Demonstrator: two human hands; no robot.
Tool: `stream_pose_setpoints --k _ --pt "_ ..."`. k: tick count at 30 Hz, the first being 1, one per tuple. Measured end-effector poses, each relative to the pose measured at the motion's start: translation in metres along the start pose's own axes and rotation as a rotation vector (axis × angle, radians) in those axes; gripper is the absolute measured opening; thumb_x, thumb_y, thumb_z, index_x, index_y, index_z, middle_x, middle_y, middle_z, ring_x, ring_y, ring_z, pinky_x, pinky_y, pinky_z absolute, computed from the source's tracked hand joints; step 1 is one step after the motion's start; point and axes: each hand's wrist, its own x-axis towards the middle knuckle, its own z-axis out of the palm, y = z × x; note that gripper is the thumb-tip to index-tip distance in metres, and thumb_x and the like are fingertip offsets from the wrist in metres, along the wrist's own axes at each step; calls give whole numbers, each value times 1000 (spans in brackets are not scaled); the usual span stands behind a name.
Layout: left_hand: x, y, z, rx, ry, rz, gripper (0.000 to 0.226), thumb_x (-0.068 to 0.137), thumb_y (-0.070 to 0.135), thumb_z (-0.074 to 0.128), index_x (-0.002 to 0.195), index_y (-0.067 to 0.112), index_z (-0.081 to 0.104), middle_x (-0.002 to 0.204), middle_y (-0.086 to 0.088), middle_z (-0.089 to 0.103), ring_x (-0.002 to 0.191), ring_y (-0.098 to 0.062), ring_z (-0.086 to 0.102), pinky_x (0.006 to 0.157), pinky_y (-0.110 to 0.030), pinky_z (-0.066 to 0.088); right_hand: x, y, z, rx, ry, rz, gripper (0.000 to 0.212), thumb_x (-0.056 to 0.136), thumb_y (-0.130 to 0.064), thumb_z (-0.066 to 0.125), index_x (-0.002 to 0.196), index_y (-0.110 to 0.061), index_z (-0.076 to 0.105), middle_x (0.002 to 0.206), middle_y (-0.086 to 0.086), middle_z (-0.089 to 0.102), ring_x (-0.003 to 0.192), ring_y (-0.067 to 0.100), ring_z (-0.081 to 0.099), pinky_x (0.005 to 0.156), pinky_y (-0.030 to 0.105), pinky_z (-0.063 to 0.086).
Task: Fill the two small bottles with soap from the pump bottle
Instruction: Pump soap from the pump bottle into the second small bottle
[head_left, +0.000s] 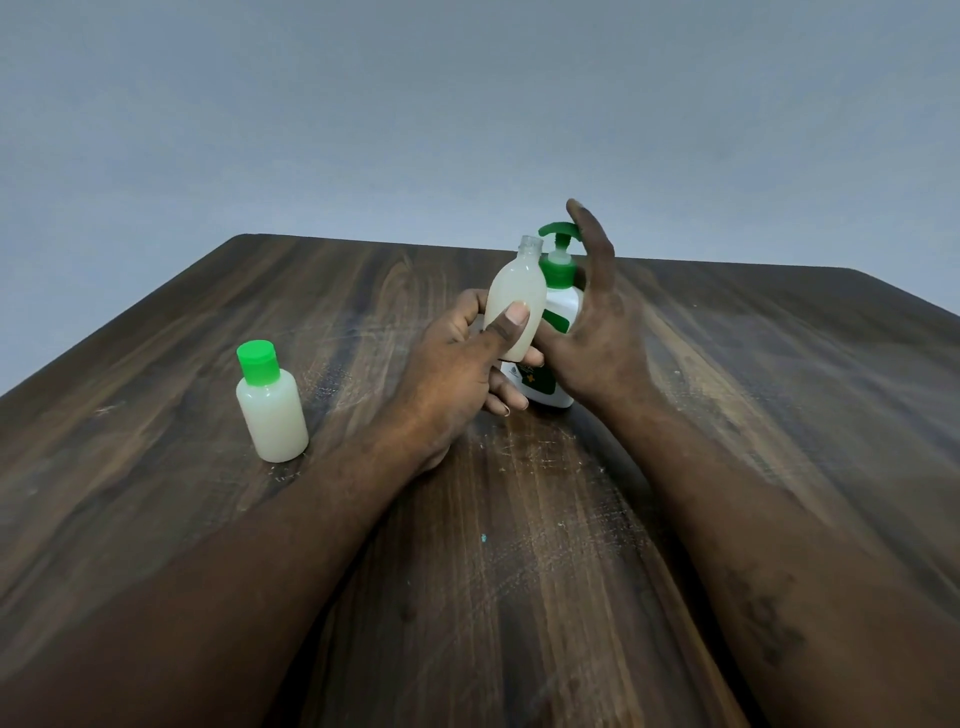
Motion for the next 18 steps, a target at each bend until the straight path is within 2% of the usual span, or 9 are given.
stream_pose_setpoints --k 4,7,8,10,12,15,18 --pt "-1 2 -2 -35 33 -5 32 105 40 57 131 20 54 103 -8 80 57 -19 67 51 -26 54 -1 0 -2 -8 4 -7 101 87 -34 82 167 -31 20 115 -12 66 95 12 67 81 38 60" --pt "-3 4 -5 -58 69 -15 35 104 38 61 134 20 57 112 -6 73 63 -17 68 52 -24 55 -2 1 -4 -6 -11 -7 105 85 -33 84 168 -32 18 118 -12 62 99 16 68 83 42 61" --pt "-4 5 -7 -61 85 -17 35 103 37 62 133 20 59 110 -3 71 64 -16 68 52 -23 55 -3 2 -4 -2 -15 2 108 84 -34 86 167 -33 18 120 -11 63 101 16 68 84 43 61" --pt "-7 8 -13 -53 120 -7 31 102 38 64 128 21 63 103 2 68 65 -13 66 53 -22 53 -3 3 -5 -16 -15 31 112 82 -37 89 168 -35 17 122 -7 65 101 15 66 83 36 57" --pt "-10 11 -20 -53 154 5 26 102 37 65 123 23 65 101 0 64 66 -11 63 53 -22 52 -2 4 -7 -31 -16 53 114 81 -39 91 168 -34 17 122 -5 67 99 15 66 81 31 53" --pt "-20 15 -31 -65 198 32 16 103 33 65 116 23 66 96 -4 58 65 -10 59 55 -24 50 -3 3 -9 -7 -32 76 116 79 -41 92 167 -36 17 124 -3 67 100 18 67 84 37 57" --pt "-30 16 -39 -44 259 61 9 104 25 63 113 25 64 94 -1 56 65 -9 57 53 -21 51 -4 1 -10 -2 -49 79 114 79 -38 93 167 -34 20 120 -8 63 100 16 65 83 34 54"
